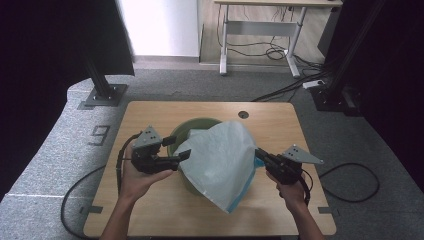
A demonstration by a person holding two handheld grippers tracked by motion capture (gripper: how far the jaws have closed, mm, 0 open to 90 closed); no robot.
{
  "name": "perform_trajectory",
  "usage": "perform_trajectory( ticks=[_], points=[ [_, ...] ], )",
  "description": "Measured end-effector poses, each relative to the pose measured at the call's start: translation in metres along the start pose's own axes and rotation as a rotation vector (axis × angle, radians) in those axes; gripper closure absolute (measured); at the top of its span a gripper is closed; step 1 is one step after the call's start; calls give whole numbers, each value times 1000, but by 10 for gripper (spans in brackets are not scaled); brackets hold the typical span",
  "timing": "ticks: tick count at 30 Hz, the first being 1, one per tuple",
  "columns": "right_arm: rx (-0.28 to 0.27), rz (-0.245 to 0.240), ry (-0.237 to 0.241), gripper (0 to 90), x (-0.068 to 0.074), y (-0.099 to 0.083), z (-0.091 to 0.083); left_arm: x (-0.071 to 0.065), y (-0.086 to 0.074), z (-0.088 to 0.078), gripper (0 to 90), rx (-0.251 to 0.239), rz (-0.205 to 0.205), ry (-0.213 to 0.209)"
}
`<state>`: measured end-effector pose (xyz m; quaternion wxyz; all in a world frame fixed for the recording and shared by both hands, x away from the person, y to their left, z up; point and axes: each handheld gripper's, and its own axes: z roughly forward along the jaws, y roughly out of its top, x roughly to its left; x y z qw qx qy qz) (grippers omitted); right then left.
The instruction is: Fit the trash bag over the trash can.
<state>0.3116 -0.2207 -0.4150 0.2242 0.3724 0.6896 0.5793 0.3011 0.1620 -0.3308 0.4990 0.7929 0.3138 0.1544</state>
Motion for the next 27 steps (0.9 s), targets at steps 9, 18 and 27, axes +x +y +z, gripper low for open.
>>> perform_trajectory(
  ticks=[9, 18, 27],
  points=[
    [0, -14, 18, 886, 14, 11, 10, -25, 10, 33, 275, 68, 26, -86],
    [34, -56, 7, 886, 31, 16, 27, -31, 11, 49, 193, 83, -4, -72],
    [47, -43, -8, 885, 34, 17, 34, -28, 6, 54, 159, 69, -55, -41]
  ],
)
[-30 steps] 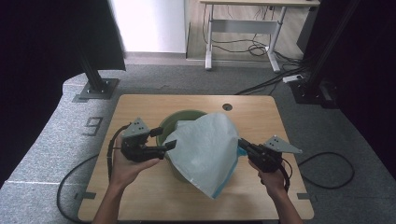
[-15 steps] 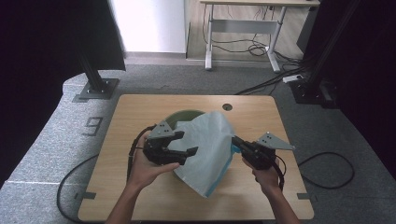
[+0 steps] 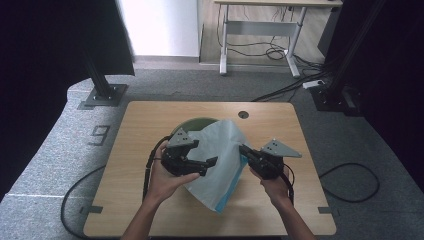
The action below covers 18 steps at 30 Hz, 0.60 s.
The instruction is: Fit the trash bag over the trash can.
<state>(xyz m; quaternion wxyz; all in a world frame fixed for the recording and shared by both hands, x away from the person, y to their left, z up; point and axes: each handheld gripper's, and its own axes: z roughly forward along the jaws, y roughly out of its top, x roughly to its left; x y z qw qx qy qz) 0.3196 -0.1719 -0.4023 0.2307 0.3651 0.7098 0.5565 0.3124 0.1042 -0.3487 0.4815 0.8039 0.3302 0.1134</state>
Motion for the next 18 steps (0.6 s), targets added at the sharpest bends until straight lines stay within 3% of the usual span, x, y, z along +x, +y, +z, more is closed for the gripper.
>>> perform_trajectory(
  ticks=[6, 18],
  points=[
    [-1, -15, -10, 885, 2, 2, -1, -1, -1, 0, 154, -29, -25, 19],
    [5, -49, -24, 885, 12, 14, 1, -14, 1, 0, 107, -37, -13, 29]
  ],
)
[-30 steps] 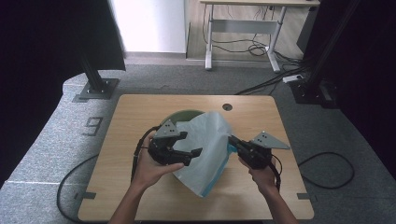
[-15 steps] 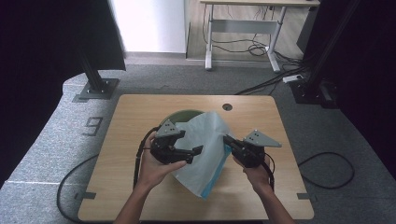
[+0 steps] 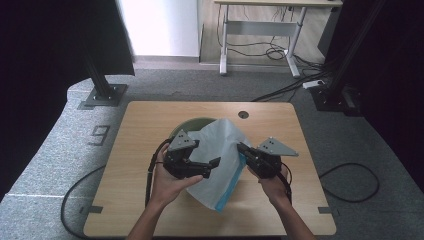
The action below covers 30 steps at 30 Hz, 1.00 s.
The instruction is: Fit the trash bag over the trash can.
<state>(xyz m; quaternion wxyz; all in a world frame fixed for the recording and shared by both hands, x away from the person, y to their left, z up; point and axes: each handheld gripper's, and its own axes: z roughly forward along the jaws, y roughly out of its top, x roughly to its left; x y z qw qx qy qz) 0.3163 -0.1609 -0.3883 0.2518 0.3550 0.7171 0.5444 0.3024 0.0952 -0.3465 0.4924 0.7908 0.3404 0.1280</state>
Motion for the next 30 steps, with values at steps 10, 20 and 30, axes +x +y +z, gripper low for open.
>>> perform_trajectory(
  ticks=[10, 20, 30],
  points=[
    [1, 0, 7, 885, 3, 3, 2, 8, -4, 12, 382, 29, -32, 16],
    [-40, 16, 17, 737, -2, 1, -2, 26, 1, 14, 819, 6, -72, -35],
    [-83, 38, 27, 611, -7, -14, -34, 35, 2, 14, 899, -12, -89, -29]
  ],
)
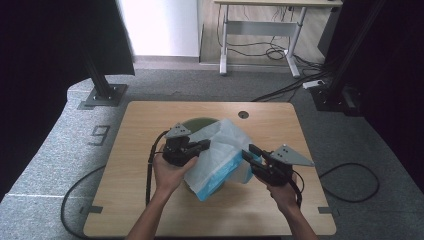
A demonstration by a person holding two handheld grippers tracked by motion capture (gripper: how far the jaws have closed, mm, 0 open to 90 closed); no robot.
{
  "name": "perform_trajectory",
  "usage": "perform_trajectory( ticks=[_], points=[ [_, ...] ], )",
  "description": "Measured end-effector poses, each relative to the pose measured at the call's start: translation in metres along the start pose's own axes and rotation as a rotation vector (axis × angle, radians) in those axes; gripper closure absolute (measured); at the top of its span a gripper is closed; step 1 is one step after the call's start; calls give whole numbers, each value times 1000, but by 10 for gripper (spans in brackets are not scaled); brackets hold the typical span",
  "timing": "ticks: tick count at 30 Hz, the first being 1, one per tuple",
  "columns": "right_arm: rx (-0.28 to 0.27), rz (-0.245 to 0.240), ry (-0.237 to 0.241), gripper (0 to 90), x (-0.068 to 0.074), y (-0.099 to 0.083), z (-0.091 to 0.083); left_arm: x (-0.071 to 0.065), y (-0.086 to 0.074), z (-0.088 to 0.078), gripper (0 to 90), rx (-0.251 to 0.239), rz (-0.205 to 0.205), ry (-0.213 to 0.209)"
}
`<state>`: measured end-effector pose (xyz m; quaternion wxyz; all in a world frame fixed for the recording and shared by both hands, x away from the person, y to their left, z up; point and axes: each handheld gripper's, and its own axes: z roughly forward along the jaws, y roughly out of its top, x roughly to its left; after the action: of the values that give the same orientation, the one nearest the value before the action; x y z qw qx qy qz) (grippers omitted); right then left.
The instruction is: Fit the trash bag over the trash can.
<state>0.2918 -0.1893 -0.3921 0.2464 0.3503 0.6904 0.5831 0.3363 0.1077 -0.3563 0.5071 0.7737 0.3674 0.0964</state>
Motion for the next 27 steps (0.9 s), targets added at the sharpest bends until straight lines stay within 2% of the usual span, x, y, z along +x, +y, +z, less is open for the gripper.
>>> perform_trajectory(
  ticks=[2, 4, 9, 15, 19, 22, 27],
  points=[
    [-9, 8, 8, 598, 0, -5, -13, 2, 0, -1, 900, -10, -6, 6],
    [-10, 14, 19, 592, 0, -10, -18, 3, 2, -1, 900, -24, -20, 0],
    [-1, 29, 29, 580, 1, -19, -20, 5, 2, -1, 900, -39, -35, -7],
    [8, 58, 33, 562, -4, -35, -9, 4, 1, -8, 900, -79, -23, 4],
    [-5, 86, 52, 560, -7, -40, 0, 7, 2, -10, 900, -87, -47, -37],
    [-27, 86, 49, 555, -7, -38, 2, 8, 1, -11, 900, -96, -56, -62],
    [-23, 99, 45, 544, -9, -36, 7, 8, 1, -12, 900, -125, -58, -76]
  ],
)
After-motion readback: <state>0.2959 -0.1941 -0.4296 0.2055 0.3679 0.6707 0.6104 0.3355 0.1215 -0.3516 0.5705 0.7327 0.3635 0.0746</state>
